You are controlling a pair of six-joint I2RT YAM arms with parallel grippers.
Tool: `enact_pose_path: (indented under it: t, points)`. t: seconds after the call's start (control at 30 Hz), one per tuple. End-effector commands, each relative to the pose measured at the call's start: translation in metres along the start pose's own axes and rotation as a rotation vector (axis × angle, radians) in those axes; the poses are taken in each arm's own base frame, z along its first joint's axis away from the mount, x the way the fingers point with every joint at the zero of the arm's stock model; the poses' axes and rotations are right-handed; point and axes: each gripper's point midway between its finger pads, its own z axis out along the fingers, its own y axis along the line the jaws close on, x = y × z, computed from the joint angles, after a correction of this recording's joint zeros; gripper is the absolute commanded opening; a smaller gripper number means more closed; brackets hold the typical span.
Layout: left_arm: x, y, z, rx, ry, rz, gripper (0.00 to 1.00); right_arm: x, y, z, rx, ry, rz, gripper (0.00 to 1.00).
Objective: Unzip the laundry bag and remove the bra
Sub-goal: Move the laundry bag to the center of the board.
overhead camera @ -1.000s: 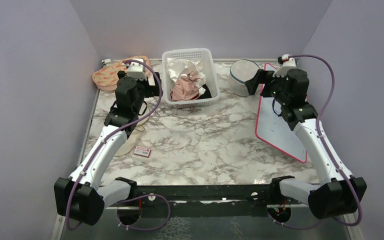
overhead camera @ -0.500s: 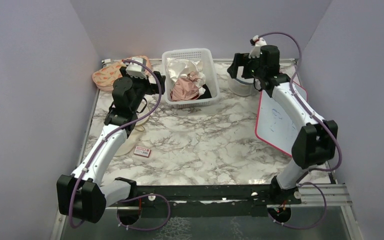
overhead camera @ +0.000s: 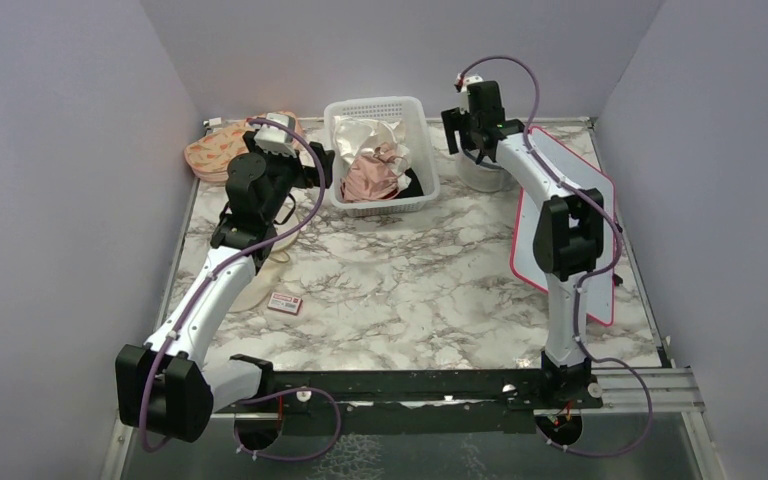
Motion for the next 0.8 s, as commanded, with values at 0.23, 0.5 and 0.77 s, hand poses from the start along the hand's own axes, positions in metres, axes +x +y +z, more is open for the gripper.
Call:
enact_pose_path:
  t: [0.23, 0.5, 0.77]
  points:
    - [-0.001, 0.001, 0.002, 0.010, -0.021, 0.004, 0.99, 0.044, 0.007, 0.006, 0.189, 0.154, -0.202, 0.39]
    - [0.001, 0.000, 0.003, 0.014, -0.017, -0.008, 0.99, 0.076, 0.040, -0.065, 0.091, 0.204, -0.147, 0.09]
    - [0.003, -0.006, 0.006, 0.047, -0.008, -0.032, 0.99, 0.124, 0.095, -0.155, -0.261, 0.202, -0.113, 0.08]
